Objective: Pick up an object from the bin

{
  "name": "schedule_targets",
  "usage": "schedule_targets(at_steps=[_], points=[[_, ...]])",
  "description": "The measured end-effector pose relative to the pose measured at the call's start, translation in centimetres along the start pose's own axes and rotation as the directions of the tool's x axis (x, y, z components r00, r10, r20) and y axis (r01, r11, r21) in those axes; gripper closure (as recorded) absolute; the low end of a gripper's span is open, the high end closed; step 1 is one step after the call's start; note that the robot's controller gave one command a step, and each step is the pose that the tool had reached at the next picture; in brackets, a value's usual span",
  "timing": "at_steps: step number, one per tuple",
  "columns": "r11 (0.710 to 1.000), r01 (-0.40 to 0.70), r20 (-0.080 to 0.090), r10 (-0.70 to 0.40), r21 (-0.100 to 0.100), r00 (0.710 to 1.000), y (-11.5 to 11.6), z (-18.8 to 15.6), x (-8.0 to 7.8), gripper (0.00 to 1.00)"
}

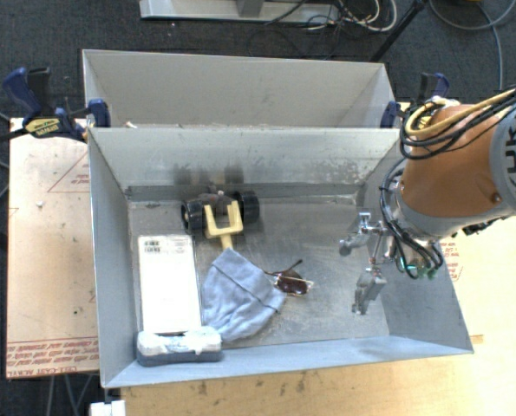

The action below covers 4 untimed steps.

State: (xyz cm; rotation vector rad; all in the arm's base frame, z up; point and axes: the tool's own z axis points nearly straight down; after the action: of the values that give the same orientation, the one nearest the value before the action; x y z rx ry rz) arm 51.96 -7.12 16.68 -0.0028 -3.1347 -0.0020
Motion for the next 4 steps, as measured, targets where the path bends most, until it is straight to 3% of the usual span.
schedule_targets(at_steps=[1, 2, 3, 4], points=[[1.000, 0.002, 0.007, -0.002, 0.001, 1.000, 0.0, -0.4, -0.2, 0.00], [0.997, -0.080, 0.013, 0.080, -0.001, 0.997, 3.4, 5.4, -1.4, 0.00], [0.999, -0.037, 0.003, 0.037, 0.000, 0.999, 4.5, 6.3, -1.5, 0.00], [0.992, -0.129, 0.009, 0.129, -0.001, 0.992, 5.9, 4.4, -1.6, 0.00]])
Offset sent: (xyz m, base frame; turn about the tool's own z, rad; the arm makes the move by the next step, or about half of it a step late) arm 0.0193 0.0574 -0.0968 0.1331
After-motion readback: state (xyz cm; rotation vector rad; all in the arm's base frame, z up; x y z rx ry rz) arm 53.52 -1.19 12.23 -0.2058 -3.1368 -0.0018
